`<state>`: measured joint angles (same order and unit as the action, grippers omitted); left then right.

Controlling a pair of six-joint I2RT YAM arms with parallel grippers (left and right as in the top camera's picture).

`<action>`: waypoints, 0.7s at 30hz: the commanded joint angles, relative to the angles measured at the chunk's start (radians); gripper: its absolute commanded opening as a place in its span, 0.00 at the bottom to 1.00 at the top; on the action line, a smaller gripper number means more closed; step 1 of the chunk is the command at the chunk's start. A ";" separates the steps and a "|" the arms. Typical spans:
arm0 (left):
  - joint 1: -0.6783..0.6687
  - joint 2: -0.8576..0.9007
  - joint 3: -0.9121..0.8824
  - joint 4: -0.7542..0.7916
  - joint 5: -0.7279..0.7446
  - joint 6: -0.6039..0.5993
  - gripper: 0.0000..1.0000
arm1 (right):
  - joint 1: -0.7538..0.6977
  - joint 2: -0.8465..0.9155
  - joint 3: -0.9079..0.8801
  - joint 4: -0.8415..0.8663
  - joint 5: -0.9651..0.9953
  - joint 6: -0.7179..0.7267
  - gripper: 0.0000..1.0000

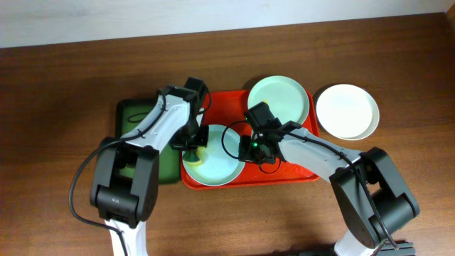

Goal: Clean dirty plates on tray and stack at the side
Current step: 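Scrub the pale blue plate with the sponge in left gripper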

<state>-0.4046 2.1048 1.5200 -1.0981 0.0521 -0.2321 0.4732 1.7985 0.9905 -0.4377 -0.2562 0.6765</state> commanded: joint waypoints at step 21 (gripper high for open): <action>0.299 -0.265 0.077 -0.037 -0.087 0.088 0.00 | 0.005 0.010 -0.009 -0.006 0.002 -0.003 0.04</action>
<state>-0.1257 1.8420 1.5978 -1.1400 0.0132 -0.1429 0.4732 1.7985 0.9905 -0.4404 -0.2562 0.6762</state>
